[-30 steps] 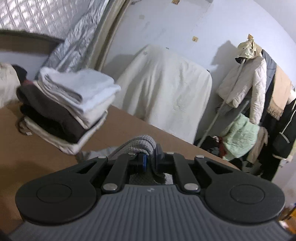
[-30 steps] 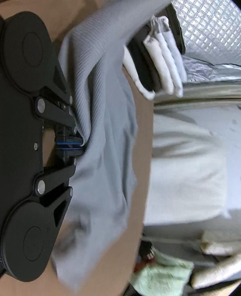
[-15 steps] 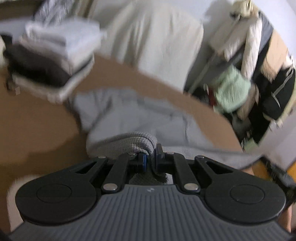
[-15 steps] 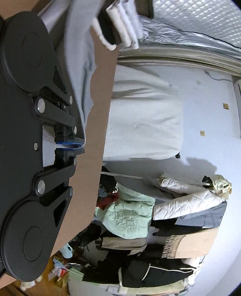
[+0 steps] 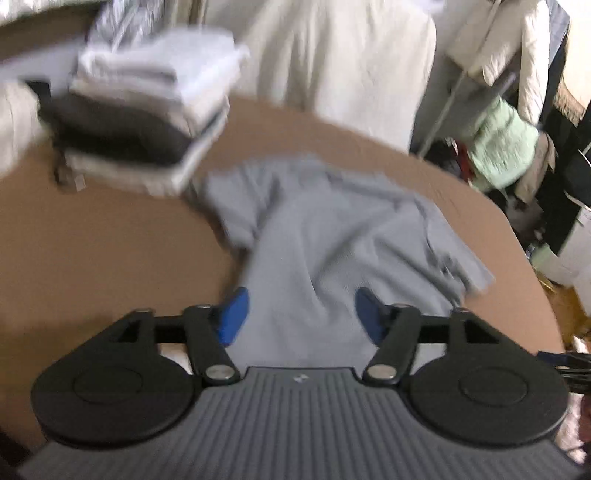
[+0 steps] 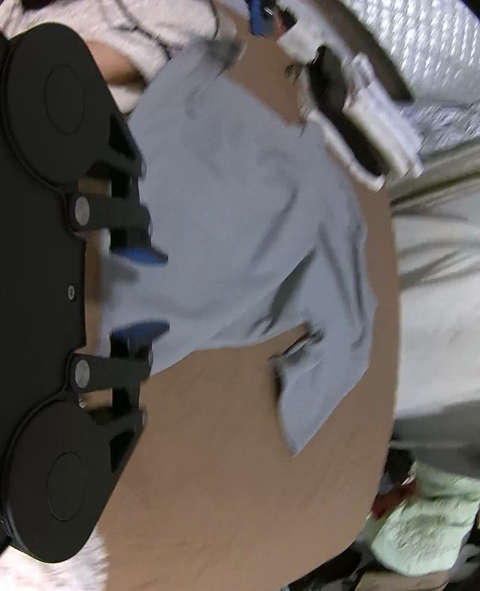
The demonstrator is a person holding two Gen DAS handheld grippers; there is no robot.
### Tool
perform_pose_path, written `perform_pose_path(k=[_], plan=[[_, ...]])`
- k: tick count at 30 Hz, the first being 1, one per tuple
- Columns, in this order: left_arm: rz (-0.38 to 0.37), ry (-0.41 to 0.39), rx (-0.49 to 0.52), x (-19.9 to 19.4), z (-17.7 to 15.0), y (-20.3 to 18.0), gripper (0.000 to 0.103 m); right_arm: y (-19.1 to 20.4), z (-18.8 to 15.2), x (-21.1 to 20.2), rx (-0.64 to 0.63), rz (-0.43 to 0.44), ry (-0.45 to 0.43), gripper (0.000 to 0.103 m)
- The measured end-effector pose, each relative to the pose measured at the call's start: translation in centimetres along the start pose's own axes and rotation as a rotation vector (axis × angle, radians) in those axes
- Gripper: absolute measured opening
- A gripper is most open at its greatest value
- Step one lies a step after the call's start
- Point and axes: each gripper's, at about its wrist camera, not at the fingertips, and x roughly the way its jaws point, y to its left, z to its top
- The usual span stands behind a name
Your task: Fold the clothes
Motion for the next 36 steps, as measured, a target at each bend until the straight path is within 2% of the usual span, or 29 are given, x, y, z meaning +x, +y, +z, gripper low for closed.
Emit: perform_pose_path(k=[1,3,5,6,8,9,10,12,15,16,18,21,22,24,25,27,28,29,32,34,35,36], plan=[[0.012,-0.021,0.0,0.3,0.8,0.2,0.071,-0.2,0.6,0.1,-0.007,0.015,-0.033,0.056],[0.023,0.026,-0.046,3.4,2.7,0.7,0.071,-0.8,2.2,0.8,-0.018,0.046,-0.09,0.062],[0.034,0.076,-0.093,6.7,4.5,1.1,0.071,-1.8,4.8,2.9,-0.013,0.069,-0.101,0.062],[0.066,0.095,-0.071,8.7,5.7,1.1,0.071,-2.1,6.5,4.3,-0.01,0.084,-0.101,0.062],[0.219,0.122,0.003,13.7,8.3,0.8,0.071,-3.3,9.4,7.1,-0.017,0.108,-0.099,0.062],[0.327,0.122,0.051,16.2,9.6,0.5,0.071,-3.9,10.8,8.5,-0.021,0.12,-0.097,0.062],[0.419,0.11,0.117,18.6,10.6,0.4,0.071,-4.9,11.9,9.7,-0.026,0.095,-0.1,0.062],[0.491,0.107,0.15,22.5,11.7,1.1,0.071,-7.0,13.9,12.2,-0.037,0.035,-0.107,0.062],[0.403,0.123,-0.069,25.1,10.8,5.2,0.071,-10.7,16.4,15.9,-0.016,-0.043,-0.112,0.062],[0.338,0.1,-0.148,25.5,9.8,6.8,0.071,-12.3,16.5,16.9,0.028,-0.061,-0.113,0.062],[0.289,0.126,-0.215,26.2,8.3,9.2,0.071,-15.4,15.9,18.3,0.117,-0.057,-0.132,0.062],[0.257,0.117,-0.258,26.3,8.4,10.7,0.072,-18.9,13.1,20.2,0.217,-0.072,-0.148,0.063],[0.261,0.078,-0.265,26.2,8.7,10.7,0.072,-19.7,12.3,20.8,0.244,-0.093,-0.126,0.063],[0.301,0.053,-0.224,27.1,9.3,9.8,0.084,-21.1,11.0,21.8,0.296,-0.137,-0.077,0.063],[0.324,0.055,-0.192,27.9,9.7,9.3,0.085,-21.5,11.0,22.1,0.316,-0.128,-0.076,0.063],[0.3,0.1,-0.148,29.7,9.6,8.5,0.086,-22.4,11.1,22.5,0.357,-0.101,-0.08,0.067],[0.271,0.103,-0.154,30.2,9.3,8.3,0.09,-22.6,11.1,22.7,0.379,-0.069,-0.087,0.069],[0.241,0.104,-0.163,30.7,8.9,8.1,0.103,-22.7,11.2,23.0,0.402,-0.034,-0.096,0.073],[0.186,0.066,-0.194,30.8,8.7,7.8,0.103,-21.9,9.7,24.1,0.392,0.185,-0.036,0.077],[0.113,0.044,-0.23,30.5,8.8,8.2,0.099,-20.4,9.3,24.2,0.343,0.176,-0.054,0.077],[0.061,0.038,-0.266,30.5,8.7,8.7,0.081,-19.9,9.3,24.2,0.329,0.17,-0.061,0.077],[0.037,0.043,-0.28,30.5,8.8,9.0,0.048,-19.7,9.4,24.4,0.333,0.179,-0.073,0.076]])
